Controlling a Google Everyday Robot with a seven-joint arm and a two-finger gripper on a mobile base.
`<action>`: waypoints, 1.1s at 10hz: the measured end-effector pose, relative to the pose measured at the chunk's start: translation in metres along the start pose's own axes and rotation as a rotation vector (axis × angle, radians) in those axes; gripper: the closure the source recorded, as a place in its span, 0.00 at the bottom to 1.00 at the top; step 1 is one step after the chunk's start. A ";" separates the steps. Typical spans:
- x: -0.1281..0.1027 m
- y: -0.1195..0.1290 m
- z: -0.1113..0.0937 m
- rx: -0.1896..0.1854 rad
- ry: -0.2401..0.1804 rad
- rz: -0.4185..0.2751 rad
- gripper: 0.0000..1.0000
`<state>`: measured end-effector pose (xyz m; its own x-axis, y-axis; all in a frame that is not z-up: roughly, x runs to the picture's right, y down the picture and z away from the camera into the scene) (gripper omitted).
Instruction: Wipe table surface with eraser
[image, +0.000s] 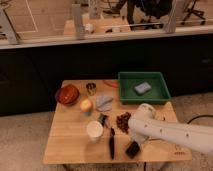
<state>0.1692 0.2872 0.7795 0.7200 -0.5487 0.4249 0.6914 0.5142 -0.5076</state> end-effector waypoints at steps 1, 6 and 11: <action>0.003 -0.019 -0.008 0.022 -0.002 -0.003 1.00; -0.028 -0.048 -0.017 0.034 -0.007 -0.073 1.00; -0.052 -0.013 -0.015 0.027 -0.003 -0.112 1.00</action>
<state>0.1215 0.2988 0.7527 0.6382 -0.6020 0.4799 0.7689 0.4674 -0.4363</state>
